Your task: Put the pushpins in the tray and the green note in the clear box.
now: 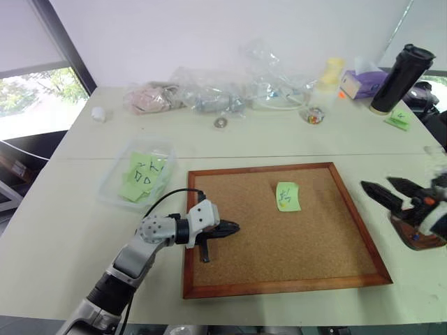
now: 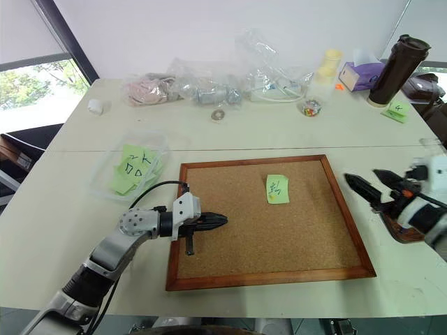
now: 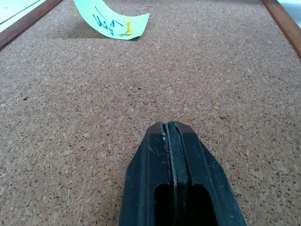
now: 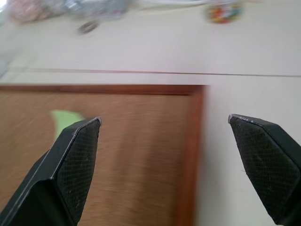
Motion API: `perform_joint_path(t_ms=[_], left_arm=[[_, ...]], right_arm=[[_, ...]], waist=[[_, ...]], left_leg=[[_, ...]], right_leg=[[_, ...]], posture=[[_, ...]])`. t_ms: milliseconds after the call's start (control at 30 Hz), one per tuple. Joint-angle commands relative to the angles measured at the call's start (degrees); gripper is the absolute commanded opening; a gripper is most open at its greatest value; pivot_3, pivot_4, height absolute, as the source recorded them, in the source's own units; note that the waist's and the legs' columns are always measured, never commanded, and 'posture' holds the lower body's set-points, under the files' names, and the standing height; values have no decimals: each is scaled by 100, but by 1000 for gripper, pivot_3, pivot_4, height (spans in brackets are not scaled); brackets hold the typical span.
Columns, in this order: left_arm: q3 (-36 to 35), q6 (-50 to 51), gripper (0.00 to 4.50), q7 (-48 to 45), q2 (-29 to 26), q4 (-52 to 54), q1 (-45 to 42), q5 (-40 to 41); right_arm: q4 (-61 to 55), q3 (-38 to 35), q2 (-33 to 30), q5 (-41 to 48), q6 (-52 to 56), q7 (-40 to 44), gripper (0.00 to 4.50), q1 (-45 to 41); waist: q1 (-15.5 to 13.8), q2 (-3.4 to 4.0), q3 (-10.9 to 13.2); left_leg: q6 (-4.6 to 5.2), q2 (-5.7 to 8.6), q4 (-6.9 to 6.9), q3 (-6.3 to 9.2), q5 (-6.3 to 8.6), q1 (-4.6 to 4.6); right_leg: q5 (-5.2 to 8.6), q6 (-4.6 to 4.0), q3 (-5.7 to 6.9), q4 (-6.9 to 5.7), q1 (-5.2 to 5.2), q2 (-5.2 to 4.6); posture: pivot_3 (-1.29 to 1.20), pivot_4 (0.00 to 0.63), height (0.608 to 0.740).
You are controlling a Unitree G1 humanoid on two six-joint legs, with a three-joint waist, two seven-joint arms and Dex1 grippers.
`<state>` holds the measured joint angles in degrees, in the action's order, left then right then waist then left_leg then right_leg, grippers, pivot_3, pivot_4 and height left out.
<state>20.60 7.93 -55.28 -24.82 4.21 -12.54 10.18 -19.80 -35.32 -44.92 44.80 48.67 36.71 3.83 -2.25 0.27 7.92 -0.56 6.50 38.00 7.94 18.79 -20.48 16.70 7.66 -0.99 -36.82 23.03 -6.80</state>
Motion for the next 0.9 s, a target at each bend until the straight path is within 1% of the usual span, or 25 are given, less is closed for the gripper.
perform_joint_path(t_ms=[33, 100, 167, 200, 400, 600, 800, 867, 900], left_arm=[[101, 149, 0, -35, -120, -105, 148, -150], [95, 165, 0, -26, -122, -92, 148, -147], [79, 184, 0, 8, -129, -71, 143, -160], [64, 203, 0, 19, -135, -58, 142, -154], [37, 254, 0, 33, -189, 8, 153, -138], [35, 284, 0, 53, -221, 50, 150, -133], [32, 330, 0, 65, -233, 97, 155, -137], [33, 333, 0, 70, -229, 91, 153, -140], [35, 328, 0, 74, -224, 78, 149, -144]], right_arm=[[-386, 701, -109, -366, -288, 49, 4477, -132], [-477, 1137, -75, -542, -432, 133, 4477, -166], [-538, 1907, -7, -976, -749, 217, 4477, -222], [-518, 2154, 51, -1117, -847, 210, 4477, -270], [-229, 2911, 311, -1645, -1261, 196, 4477, -517], [125, 3261, 595, -1967, -1484, 182, 4477, -817], [291, 3405, 675, -2168, -1656, 240, 4477, -920], [327, 3450, 689, -2227, -1703, 258, 3964, -903], [341, 3474, 690, -2262, -1738, 270, 3615, -889]], waist=[[5, 2, -1], [3, -1, 1], [8, -6, 2], [10, -7, 3], [11, -18, 7], [13, -20, 8], [15, -20, 8], [17, -20, 8], [17, -20, 8]], left_leg=[[0, 0, 0, 0, 0, 0], [-1, 0, 0, 0, 0, 0], [-1, 0, 0, 0, 0, 1], [-1, 0, 0, 0, 0, 1], [-1, 0, 0, 0, -1, -2], [-2, -2, -1, 2, -1, -1], [-2, -2, -2, 2, -1, -1], [-2, -1, -2, 2, -1, -1], [-2, -1, -2, 2, -1, -1]], right_leg=[[0, 0, 0, 1, 0, 0], [0, 0, 0, 0, 1, 0], [0, 0, 1, -1, 2, 1], [0, 0, 1, -1, 2, 1], [0, 0, 2, -1, 5, 1], [0, 0, 3, -4, 8, 2], [0, 0, 4, -5, 9, 3], [0, 0, 3, -5, 9, 3], [0, 0, 3, -4, 9, 3]], posture=[[0, 150, 730], [0, 150, 730], [0, 150, 730], [0, 150, 730], [0, 150, 730], [0, 150, 730], [0, 150, 730], [0, 150, 730], [0, 150, 730]])
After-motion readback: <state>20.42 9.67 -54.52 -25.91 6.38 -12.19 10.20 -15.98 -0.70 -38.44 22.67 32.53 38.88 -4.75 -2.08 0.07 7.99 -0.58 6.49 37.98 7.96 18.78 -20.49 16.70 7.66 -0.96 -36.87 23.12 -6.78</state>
